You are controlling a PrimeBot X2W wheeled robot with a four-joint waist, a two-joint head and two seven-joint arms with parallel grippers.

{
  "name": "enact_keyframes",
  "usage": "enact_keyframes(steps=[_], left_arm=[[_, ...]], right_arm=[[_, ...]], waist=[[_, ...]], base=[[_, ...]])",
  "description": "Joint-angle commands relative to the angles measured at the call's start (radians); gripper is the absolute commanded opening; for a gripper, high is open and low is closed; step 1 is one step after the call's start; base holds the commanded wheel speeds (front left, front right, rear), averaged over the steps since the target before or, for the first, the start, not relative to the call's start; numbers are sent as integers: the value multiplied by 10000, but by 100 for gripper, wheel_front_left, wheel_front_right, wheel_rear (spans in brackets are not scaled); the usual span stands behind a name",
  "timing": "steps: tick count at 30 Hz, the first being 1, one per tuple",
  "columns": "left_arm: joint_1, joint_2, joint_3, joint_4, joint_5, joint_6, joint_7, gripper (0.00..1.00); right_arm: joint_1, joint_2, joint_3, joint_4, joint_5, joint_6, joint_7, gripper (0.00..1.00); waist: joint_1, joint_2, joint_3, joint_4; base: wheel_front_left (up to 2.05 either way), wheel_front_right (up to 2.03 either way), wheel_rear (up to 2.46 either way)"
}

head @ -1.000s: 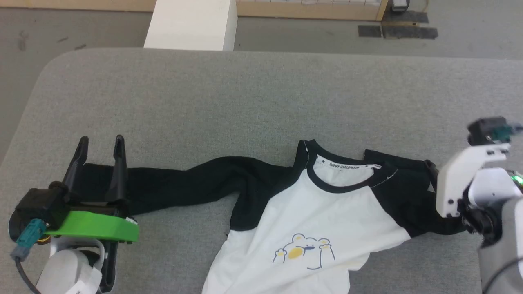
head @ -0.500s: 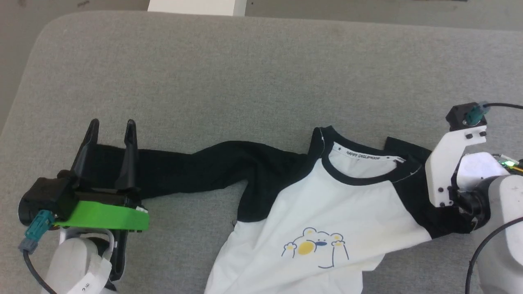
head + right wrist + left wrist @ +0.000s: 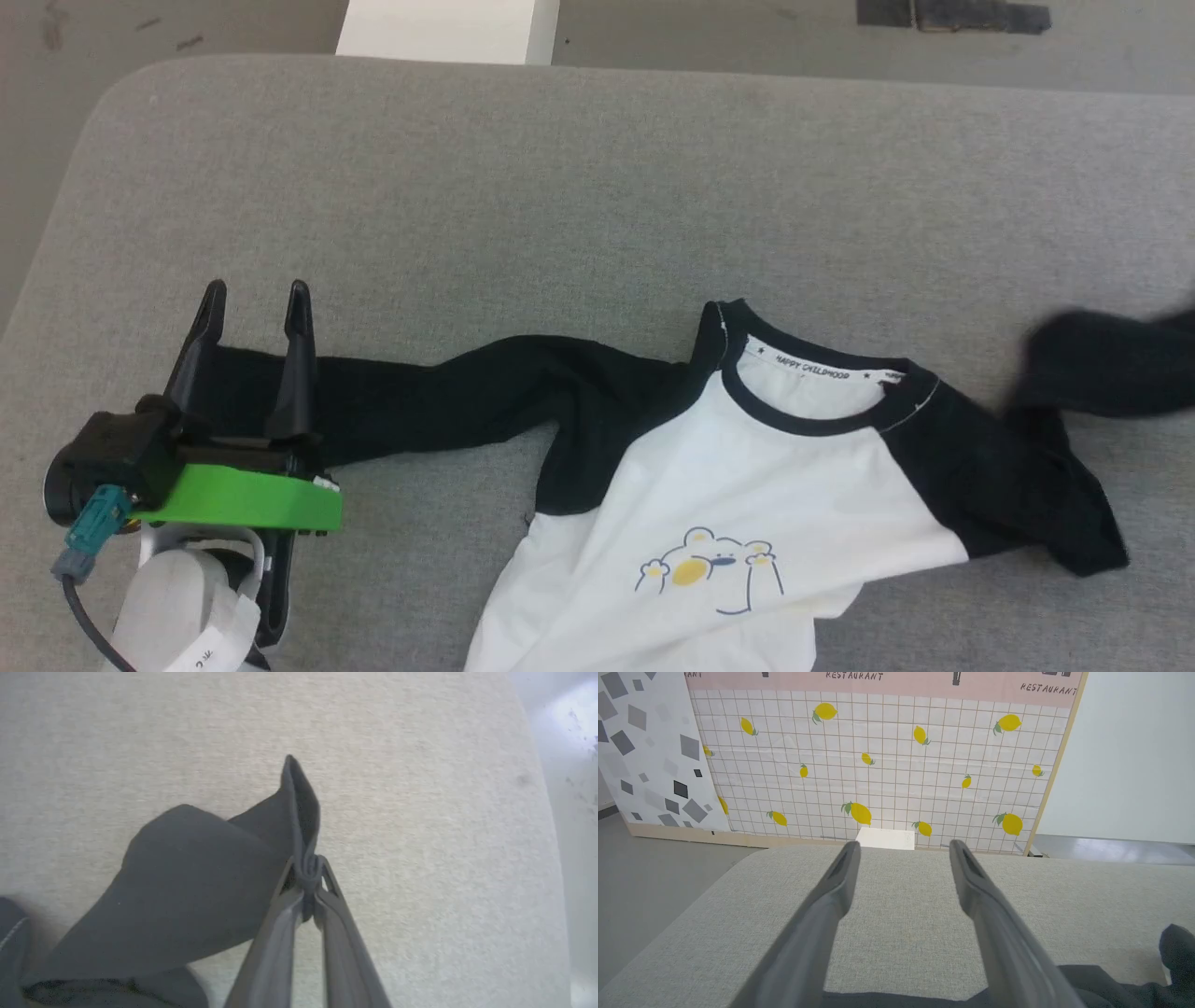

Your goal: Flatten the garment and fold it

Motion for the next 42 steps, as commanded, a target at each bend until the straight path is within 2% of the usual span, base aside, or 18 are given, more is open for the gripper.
enact_keyframes(steps=[1, 4, 9, 10, 11, 17, 20, 23, 32, 36, 42], left_arm=[[99, 37, -31, 52, 5, -62, -47, 100], [147, 89, -96, 85, -59, -65, -47, 100], [156, 199, -197, 205, -184, -67, -47, 100], [156, 213, -228, 249, -246, -67, -47, 100], [155, 222, -254, 283, -294, -67, -47, 100], [143, 292, -557, 538, -526, -68, -47, 100], [174, 294, -669, 597, -599, -68, -47, 100], [212, 304, -684, 635, -635, -68, -47, 100], [321, 271, -622, 721, -701, -68, -47, 100], [336, 277, -650, 766, -720, -68, -47, 100], [262, 283, -740, 801, -778, -69, -47, 100]], right_arm=[[356, -95, -597, -115, -212, -17, 131, 0], [796, -248, -2190, -302, -767, -17, 297, 0], [1069, 377, -3843, -392, -1516, -17, 298, 0], [1084, 584, -3966, -430, -1588, -17, 236, 62], [1101, 693, -3995, -482, -1647, -17, 151, 100], [840, 1124, -3169, -1227, -1033, -17, -1269, 100], [832, 1320, -2141, -1603, -419, -17, -1971, 100], [1060, 1390, -956, -1752, 243, -17, -2222, 100], [2153, 978, 3104, -1727, 1274, -17, -1210, 100], [2282, 746, 4092, -1403, 1438, -17, -727, 100], [2216, 424, 4750, -736, 1327, -17, -41, 100]], waist=[[-1, 0, -188, -157], [-1, 0, -231, -231], [-1, 0, -254, -328], [-1, 0, -284, -360], [-1, 0, -305, -376], [-1, 0, -637, -537], [-1, 0, -792, -649], [-1, 0, -877, -725], [-1, 0, -865, -615], [-1, 0, -787, -497], [-1, 0, -651, -321]], base=[[0, 0, 0], [0, 0, 0], [0, 0, 0], [0, 0, 0], [0, 0, 0], [0, 0, 0], [0, 0, 0], [0, 0, 0], [0, 0, 0], [0, 0, 0], [0, 0, 0]])
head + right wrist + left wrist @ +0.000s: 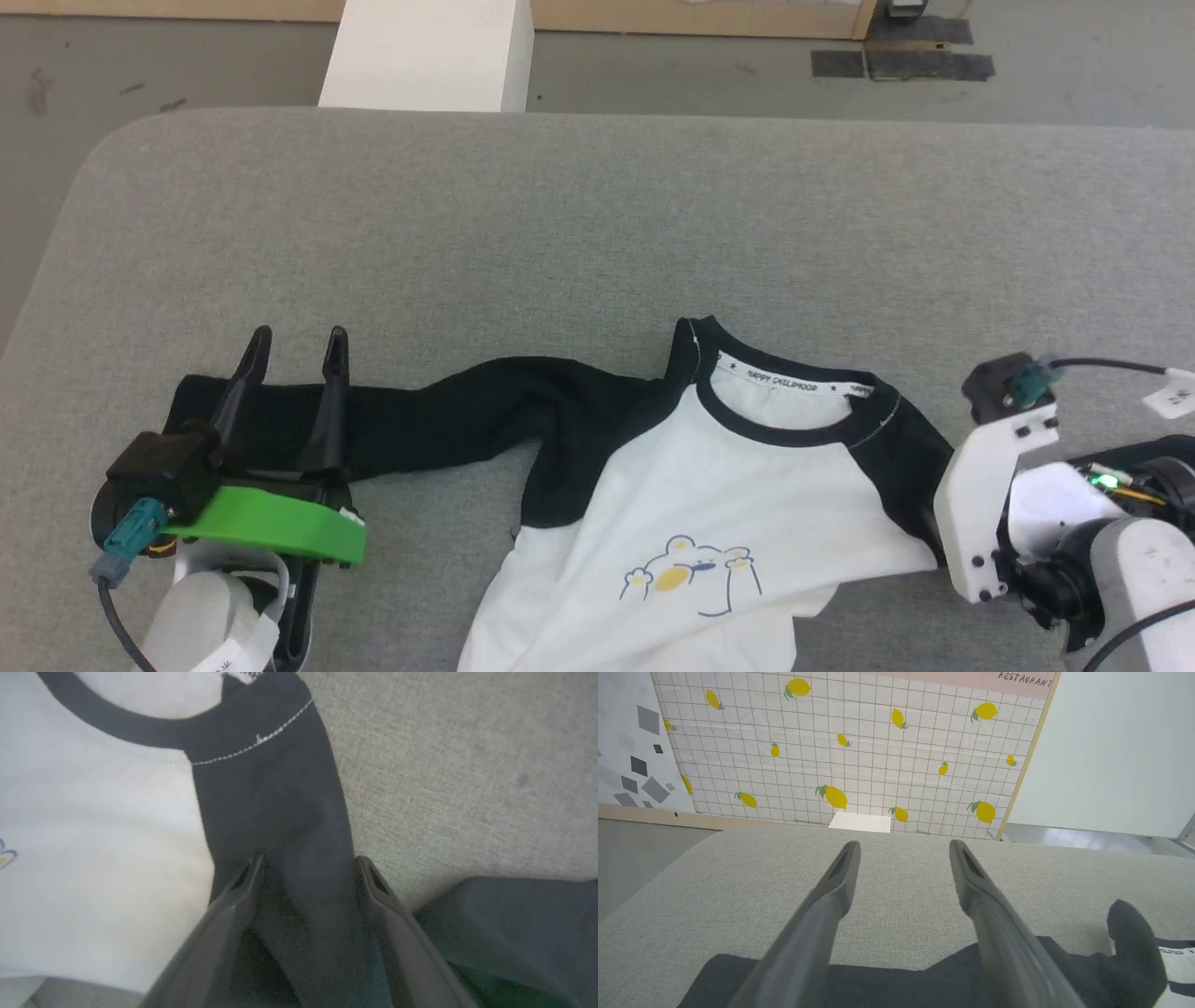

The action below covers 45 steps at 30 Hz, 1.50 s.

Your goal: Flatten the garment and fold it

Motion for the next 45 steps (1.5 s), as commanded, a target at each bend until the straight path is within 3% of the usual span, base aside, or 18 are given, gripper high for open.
enact_keyframes(steps=[1, 8, 9, 10, 11, 18, 22, 25, 29, 33, 37, 45], left_arm=[[1, 35, -22, 49, -100, -69, -47, 100], [-33, 79, -160, 155, -190, -69, -47, 100], [-37, 93, -203, 179, -208, -69, -47, 100], [-44, 99, -230, 194, -222, -69, -47, 100], [-55, 104, -256, 205, -233, -69, -47, 100], [-430, 211, -868, 259, -554, -69, 110, 100], [-1418, 399, -1989, 121, -987, -69, 1068, 100], [-2543, 446, -3177, 309, -1596, -69, 2795, 100], [-4186, 503, -4891, 1012, -2652, -69, 6119, 100], [-5608, 592, -6178, 1731, -3011, -69, 8667, 100], [-6524, 652, -7017, 2505, -2672, -69, 9863, 100], [-7097, 590, -8509, 3394, -2827, -69, 10612, 100]], right_arm=[[24, -146, 149, 189, -71, -17, 173, 100], [20, -305, 325, 682, -50, -17, 507, 100], [13, -298, 301, 736, -21, -17, 574, 71], [3, -293, 299, 760, 12, -17, 605, 11], [-6, -283, 316, 772, 93, -17, 627, 0], [-232, -157, -244, 382, 364, -17, 110, 0], [-315, -74, -650, 48, 294, -17, -50, 0], [-312, -46, -772, -175, 254, -17, 33, 0], [-292, 45, -743, -404, 220, -17, 142, 0], [-317, 173, -577, -557, 214, -17, 245, 0], [-431, 256, -423, -663, 240, -17, 259, 0], [-505, 383, -690, -757, 182, -17, 139, 0]], waist=[[1, 0, 55, 75], [1, 0, 119, 173], [1, 0, 135, 176], [1, 0, 141, 178], [1, 0, 146, 176], [1, 0, 98, 96], [1, 0, 60, 53], [1, 0, 97, 24], [1, 0, 270, -74], [1, 0, 502, -279], [1, 0, 778, -517], [1, 0, 1169, -709]], base=[[0, 0, 0], [0, 0, 0], [0, 0, 0], [0, 0, 0], [0, 0, 0], [0, 0, 0], [0, 0, 0], [0, 0, 0], [0, 0, 0], [0, 0, 0], [0, 0, 0], [0, 0, 0]])
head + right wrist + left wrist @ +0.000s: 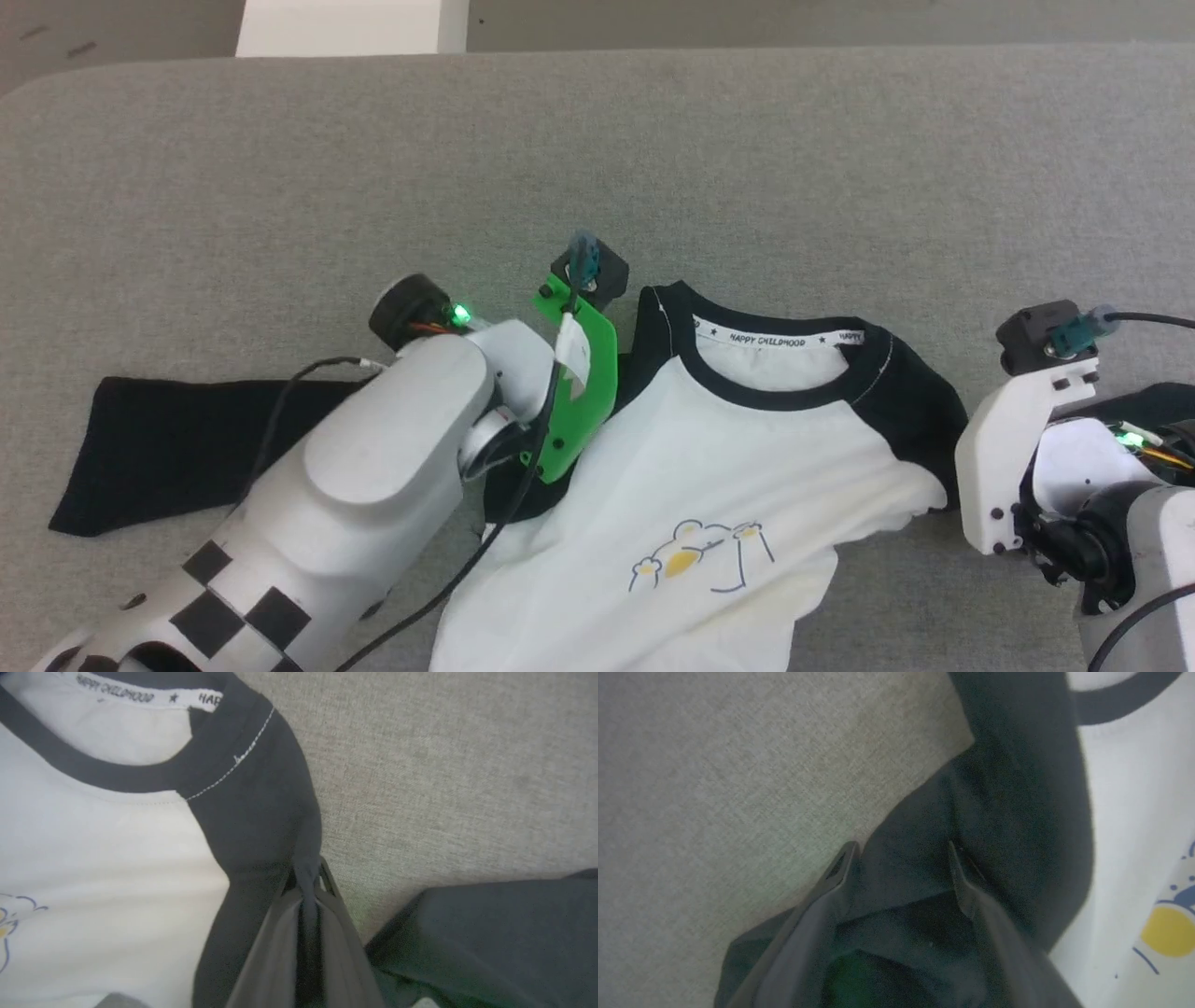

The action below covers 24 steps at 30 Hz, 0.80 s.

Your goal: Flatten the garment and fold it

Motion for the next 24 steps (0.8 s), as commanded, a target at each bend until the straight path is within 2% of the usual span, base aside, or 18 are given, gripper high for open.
enact_keyframes(steps=[1, 3, 4, 5, 6, 8, 12, 19, 24], left_arm=[[-97, 1, -266, 153, -228, -38, 243, 100], [-30, 33, -571, 333, -484, -38, 644, 100], [-2, 38, -614, 408, -584, -38, 746, 61], [10, 62, -692, 490, -619, -38, 853, 15], [38, 55, -727, 509, -714, -38, 885, 0], [117, 25, -688, 575, -966, -38, 907, 0], [181, -77, -262, 546, -1415, -26, 267, 0], [209, -146, 1582, 392, -2787, 232, -1265, 0], [-154, 259, 2753, -20, -3344, 295, -2086, 0]], right_arm=[[-92, 38, -106, -53, -87, -17, -69, 0], [-95, 66, -180, -76, -131, -17, -116, 0], [-94, 83, -195, -83, -146, -17, -127, 0], [-95, 98, -206, -96, -164, -17, -136, 0], [-100, 115, -219, -108, -170, -17, -148, 0], [-99, 130, -243, -112, -190, -17, -161, 0], [-78, 155, -337, -96, -195, -17, -226, 0], [-286, 48, -595, -116, -82, -17, -754, 0], [-1008, -169, -771, -228, 297, -17, -1023, 0]], waist=[[0, -1, 113, -73], [0, -1, 140, -81], [0, -1, 148, -81], [0, -1, 161, -80], [0, -1, 171, -79], [0, -1, 172, -56], [0, -1, 118, 38], [0, -1, -335, 198], [0, -1, -782, 217]], base=[[0, 0, 0], [0, 0, 0], [0, 0, 0], [0, 0, 0], [0, 0, 0], [0, 0, 0], [0, 0, 0], [0, 0, 0], [0, 0, 0]])
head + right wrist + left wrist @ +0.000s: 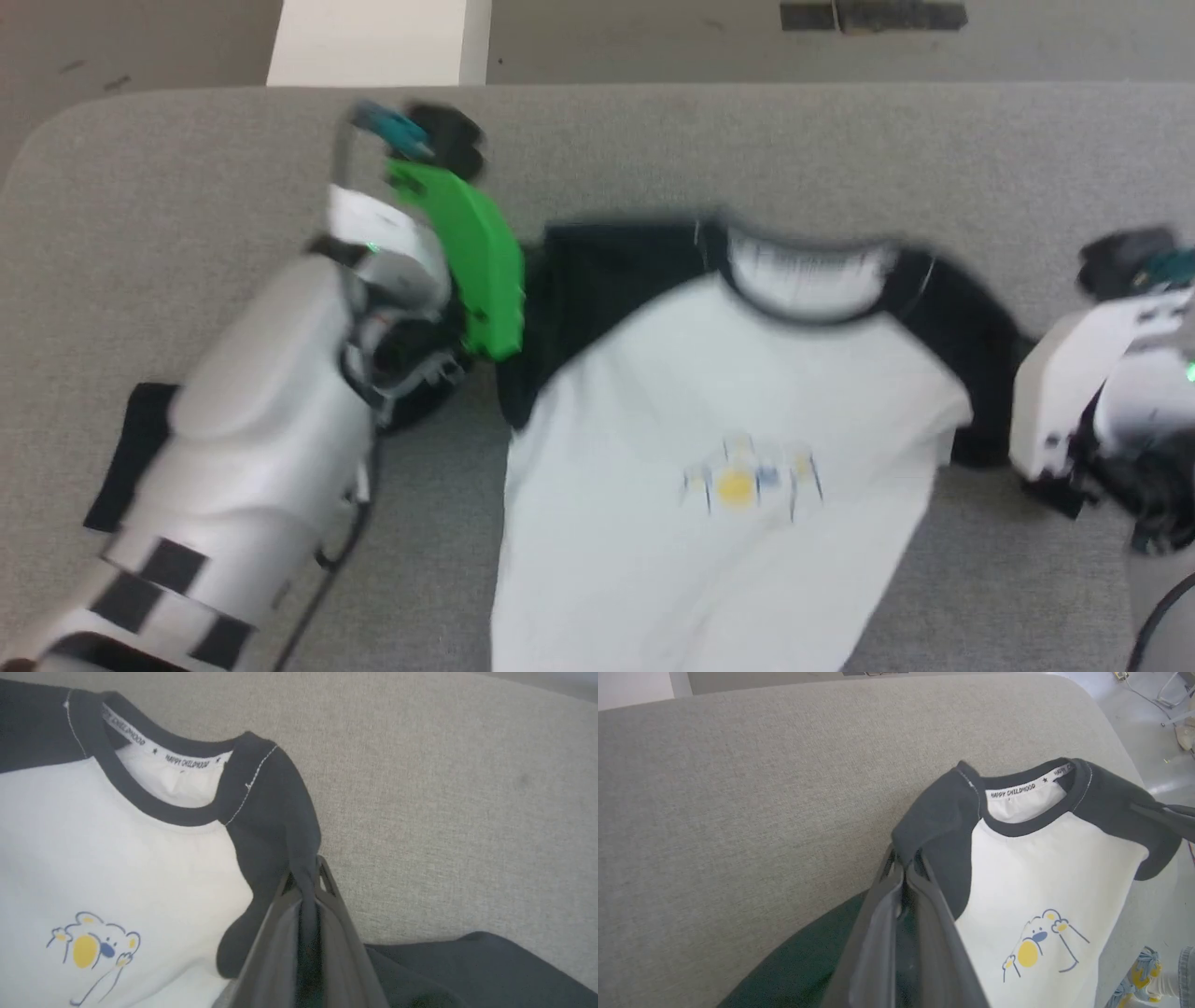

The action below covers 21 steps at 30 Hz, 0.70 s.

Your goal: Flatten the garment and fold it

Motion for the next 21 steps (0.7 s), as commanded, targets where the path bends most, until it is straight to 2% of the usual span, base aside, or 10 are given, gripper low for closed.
enact_keyframes(steps=[1, 6, 11, 15, 21], left_arm=[[-312, 129, 302, -155, -206, 44, -185, 0], [-1260, 627, 1008, -403, -112, 60, -687, 0], [-2702, 1246, 1262, -201, 767, 14, -1354, 0], [-3945, 1621, 1408, 128, 1477, 0, -1928, 0], [-5910, 2031, 1501, 885, 2575, 58, -2888, 0]], right_arm=[[-446, -24, -110, -110, 253, -17, -108, 0], [-1827, -247, -71, -86, 943, -17, 78, 0], [-3826, -628, 558, 399, 1108, -17, -4, 0], [-5662, -389, 929, 1331, 1118, -17, -209, 0], [-8577, 269, 1306, 2853, 456, -17, -1254, 0]], waist=[[0, 0, -310, 46], [0, 0, -554, 7], [0, 0, -365, -191], [0, 0, 74, -401], [0, 0, 1009, -711]], base=[[0, 0, 0], [0, 0, 0], [0, 0, 0], [0, 0, 0], [0, 0, 0]])
